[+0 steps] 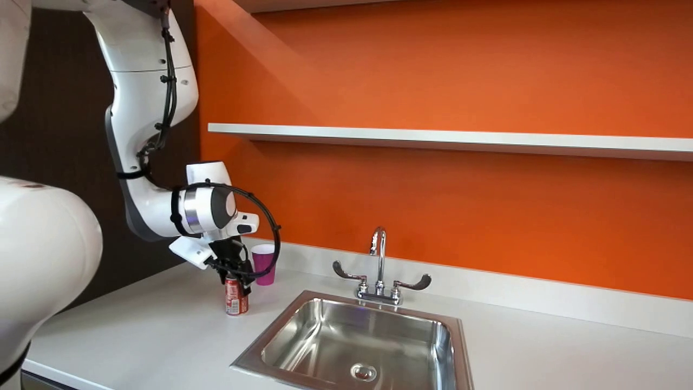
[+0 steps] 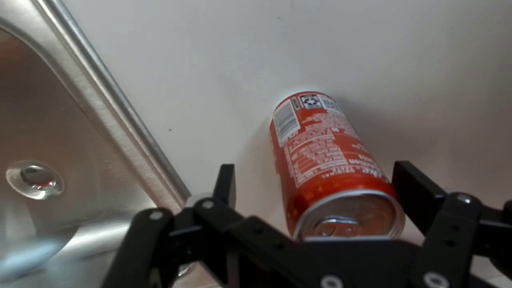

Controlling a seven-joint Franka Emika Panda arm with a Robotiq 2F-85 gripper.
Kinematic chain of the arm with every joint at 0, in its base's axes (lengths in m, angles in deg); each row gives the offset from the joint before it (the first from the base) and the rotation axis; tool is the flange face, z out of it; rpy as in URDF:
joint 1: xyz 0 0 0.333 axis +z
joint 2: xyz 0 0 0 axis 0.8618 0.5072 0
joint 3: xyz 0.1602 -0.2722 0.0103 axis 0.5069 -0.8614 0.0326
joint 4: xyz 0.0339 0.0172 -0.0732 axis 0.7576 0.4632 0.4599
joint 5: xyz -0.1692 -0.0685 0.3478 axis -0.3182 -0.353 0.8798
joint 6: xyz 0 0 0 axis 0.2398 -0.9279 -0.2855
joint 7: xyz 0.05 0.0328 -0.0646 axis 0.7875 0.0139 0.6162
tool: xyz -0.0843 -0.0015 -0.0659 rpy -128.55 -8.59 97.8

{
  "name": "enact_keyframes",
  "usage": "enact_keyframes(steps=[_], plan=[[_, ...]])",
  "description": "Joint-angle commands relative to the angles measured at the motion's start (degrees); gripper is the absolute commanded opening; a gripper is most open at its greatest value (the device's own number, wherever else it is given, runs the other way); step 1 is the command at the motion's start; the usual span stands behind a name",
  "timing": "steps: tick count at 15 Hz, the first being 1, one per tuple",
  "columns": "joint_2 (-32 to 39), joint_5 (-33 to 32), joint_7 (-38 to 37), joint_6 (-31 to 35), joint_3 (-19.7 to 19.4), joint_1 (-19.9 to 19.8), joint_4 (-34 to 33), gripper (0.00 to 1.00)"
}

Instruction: Put the red can on the bottom shelf.

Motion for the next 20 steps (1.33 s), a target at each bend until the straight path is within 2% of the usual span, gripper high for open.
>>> enact_keyframes(steps=[1,4,8,9,10,14,15,20], plan=[[-0.3,-5.05,-6.23,2.32,-6.05,5.59,0.48,1.0],[-0.01,-6.88,-8.01,2.11,-8.92,8.8,0.1,1.0],[0.07,-6.36,-7.88,1.35,-9.87,10.89,0.05,1.0],[-0.04,-5.98,-7.44,1.17,-9.58,10.88,0.14,0.75],[0.01,-5.61,-7.07,0.97,-9.32,10.82,0.08,0.74],[0.01,-5.1,-6.57,0.98,-8.96,10.64,0.11,0.42],[0.23,-4.83,-6.4,1.04,-8.75,10.39,-0.06,0.38],[0.09,-4.55,-6.1,0.43,-8.58,10.17,-0.36,0.38]])
